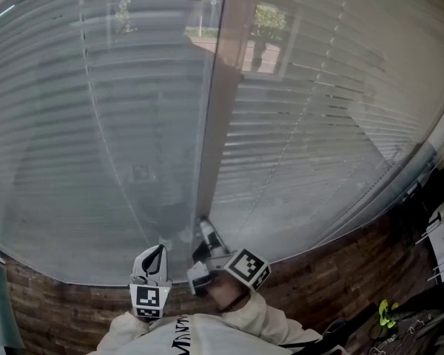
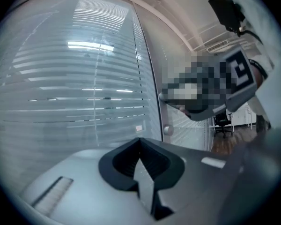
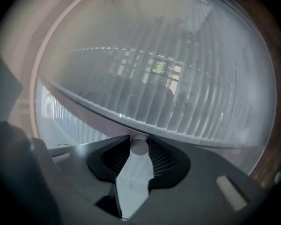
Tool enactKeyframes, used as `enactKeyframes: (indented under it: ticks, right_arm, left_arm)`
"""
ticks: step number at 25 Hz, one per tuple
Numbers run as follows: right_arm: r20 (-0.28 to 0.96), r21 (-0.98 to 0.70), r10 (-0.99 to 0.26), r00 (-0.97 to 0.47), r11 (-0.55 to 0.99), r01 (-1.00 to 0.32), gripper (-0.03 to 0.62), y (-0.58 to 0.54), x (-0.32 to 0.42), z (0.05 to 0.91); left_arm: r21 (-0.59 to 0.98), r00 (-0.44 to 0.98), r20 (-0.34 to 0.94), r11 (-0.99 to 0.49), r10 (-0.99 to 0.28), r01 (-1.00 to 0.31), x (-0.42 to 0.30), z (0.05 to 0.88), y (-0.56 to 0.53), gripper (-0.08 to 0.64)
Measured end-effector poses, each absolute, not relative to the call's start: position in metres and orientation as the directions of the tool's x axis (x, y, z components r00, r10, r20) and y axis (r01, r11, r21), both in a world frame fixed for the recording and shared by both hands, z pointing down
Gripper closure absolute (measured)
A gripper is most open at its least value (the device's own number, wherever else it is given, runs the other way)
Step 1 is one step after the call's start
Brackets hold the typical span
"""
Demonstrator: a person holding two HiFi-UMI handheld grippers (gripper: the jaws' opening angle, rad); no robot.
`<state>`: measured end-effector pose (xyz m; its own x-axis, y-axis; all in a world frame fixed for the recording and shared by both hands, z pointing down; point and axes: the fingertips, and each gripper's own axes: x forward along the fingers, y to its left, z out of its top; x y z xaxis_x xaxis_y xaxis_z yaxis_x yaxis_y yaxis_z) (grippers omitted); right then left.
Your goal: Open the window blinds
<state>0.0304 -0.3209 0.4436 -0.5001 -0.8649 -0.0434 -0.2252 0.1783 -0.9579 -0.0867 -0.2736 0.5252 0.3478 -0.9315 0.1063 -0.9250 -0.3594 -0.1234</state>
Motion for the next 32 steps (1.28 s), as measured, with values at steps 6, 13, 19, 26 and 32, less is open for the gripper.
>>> enactKeyframes:
  ticks: [6,13,19,26,32]
  right_arm:
    - [-0.099,-0.995,-0.869,-0.485,0.093,0.036,0.480,-0.322,0.033,0.448]
    - [-0.105,-0.951,-0.869,-0.483,0.230,-0.208,0.443,-0.322,0.048,0.431]
    - [-0.088,-0.636,-0.853,-0.515,0.446,-0.630,0.474,-0.315,0.057,0.402]
    - [0.041,-0.009,-0.814,-0.579,0.579,-0.815,0.474,-0.295,0.028,0.399]
    - [0.183,0.416,-0.829,-0.528,0.552,-0.723,0.462,-0.289,0.010,0.418]
  left_arm:
    - [-0.124,0.349,0.110,-0.361,-0.931,-0.924,-0.088,0.526,-0.274,0.560]
    - [-0.124,0.365,0.111,-0.377,-0.924,-0.918,-0.084,0.526,-0.274,0.560]
    - [-0.123,0.379,0.108,-0.391,-0.919,-0.912,-0.079,0.525,-0.272,0.560]
    - [-0.126,0.389,0.105,-0.400,-0.915,-0.908,-0.075,0.525,-0.272,0.560]
    - [-0.118,0.393,0.109,-0.404,-0.913,-0.907,-0.074,0.526,-0.269,0.560]
